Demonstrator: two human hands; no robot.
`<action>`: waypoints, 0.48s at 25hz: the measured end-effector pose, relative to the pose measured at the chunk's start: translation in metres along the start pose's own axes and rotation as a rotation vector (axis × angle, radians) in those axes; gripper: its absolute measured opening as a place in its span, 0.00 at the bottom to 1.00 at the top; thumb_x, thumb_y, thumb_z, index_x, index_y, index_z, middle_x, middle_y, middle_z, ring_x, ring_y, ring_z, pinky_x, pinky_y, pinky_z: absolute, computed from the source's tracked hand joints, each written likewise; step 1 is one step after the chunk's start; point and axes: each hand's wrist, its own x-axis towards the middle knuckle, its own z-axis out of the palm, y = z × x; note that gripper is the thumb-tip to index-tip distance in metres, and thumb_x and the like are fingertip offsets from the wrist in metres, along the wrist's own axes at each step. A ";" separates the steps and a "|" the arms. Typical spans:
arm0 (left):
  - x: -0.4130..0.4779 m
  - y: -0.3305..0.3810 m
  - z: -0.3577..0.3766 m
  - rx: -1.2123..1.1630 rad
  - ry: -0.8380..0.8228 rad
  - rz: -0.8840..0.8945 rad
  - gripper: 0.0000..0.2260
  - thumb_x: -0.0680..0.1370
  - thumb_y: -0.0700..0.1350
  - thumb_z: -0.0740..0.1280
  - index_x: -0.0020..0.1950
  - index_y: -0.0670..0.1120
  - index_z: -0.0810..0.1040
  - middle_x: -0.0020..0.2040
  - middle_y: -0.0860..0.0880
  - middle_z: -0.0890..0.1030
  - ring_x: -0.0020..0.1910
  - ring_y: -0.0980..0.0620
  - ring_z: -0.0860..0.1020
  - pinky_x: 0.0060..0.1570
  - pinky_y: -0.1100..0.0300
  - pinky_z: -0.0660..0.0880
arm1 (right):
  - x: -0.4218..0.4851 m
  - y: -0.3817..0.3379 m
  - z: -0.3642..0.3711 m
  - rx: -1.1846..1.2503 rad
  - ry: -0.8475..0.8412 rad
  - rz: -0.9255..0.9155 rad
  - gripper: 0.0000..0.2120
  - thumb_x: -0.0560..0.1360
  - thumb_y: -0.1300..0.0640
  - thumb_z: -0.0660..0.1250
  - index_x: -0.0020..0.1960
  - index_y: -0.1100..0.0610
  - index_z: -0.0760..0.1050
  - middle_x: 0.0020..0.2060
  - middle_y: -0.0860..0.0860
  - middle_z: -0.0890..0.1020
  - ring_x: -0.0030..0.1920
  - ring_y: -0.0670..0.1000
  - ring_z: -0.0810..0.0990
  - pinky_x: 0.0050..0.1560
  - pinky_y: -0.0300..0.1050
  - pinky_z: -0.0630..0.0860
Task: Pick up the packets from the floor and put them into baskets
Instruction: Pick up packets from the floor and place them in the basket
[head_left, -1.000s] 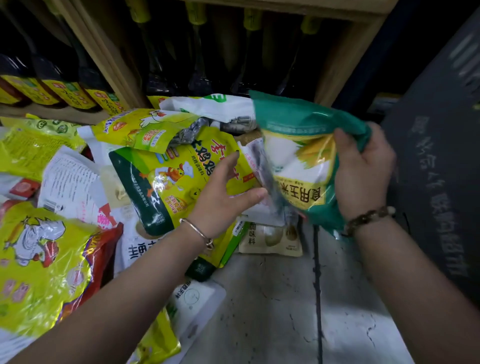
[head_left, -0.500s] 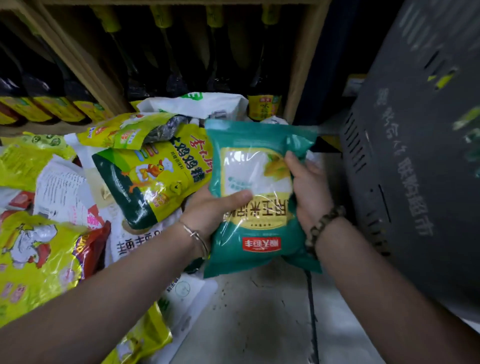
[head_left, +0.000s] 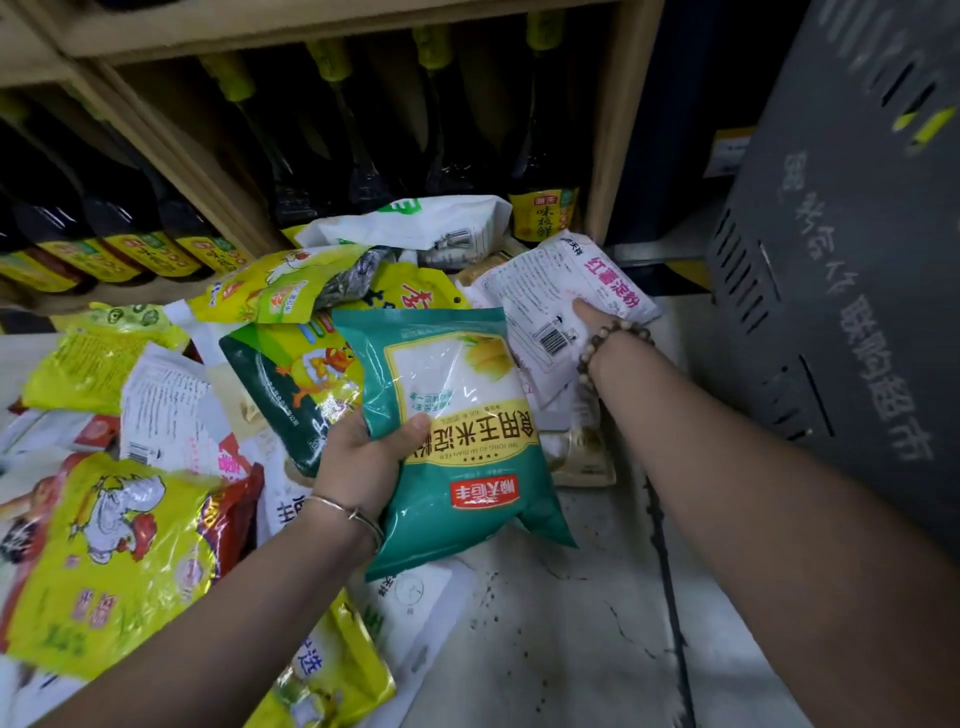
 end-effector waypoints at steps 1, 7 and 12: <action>0.001 0.001 -0.001 -0.004 0.000 0.009 0.08 0.75 0.33 0.65 0.39 0.44 0.79 0.32 0.45 0.83 0.29 0.48 0.82 0.26 0.57 0.77 | 0.004 0.000 0.002 0.009 -0.006 0.006 0.23 0.76 0.46 0.63 0.64 0.59 0.72 0.61 0.55 0.77 0.59 0.55 0.77 0.53 0.42 0.75; 0.000 0.008 -0.010 -0.012 -0.012 0.057 0.09 0.75 0.34 0.66 0.37 0.45 0.80 0.32 0.46 0.83 0.29 0.49 0.82 0.26 0.58 0.77 | -0.009 0.006 -0.009 0.051 0.367 -0.210 0.10 0.71 0.56 0.68 0.50 0.59 0.77 0.50 0.52 0.82 0.48 0.53 0.81 0.47 0.43 0.76; -0.003 0.019 -0.011 -0.017 -0.041 0.105 0.08 0.76 0.36 0.65 0.38 0.44 0.78 0.28 0.49 0.82 0.25 0.52 0.80 0.24 0.61 0.75 | -0.067 0.008 -0.035 0.139 0.287 -0.461 0.09 0.71 0.65 0.69 0.49 0.58 0.71 0.49 0.53 0.80 0.48 0.52 0.80 0.47 0.45 0.76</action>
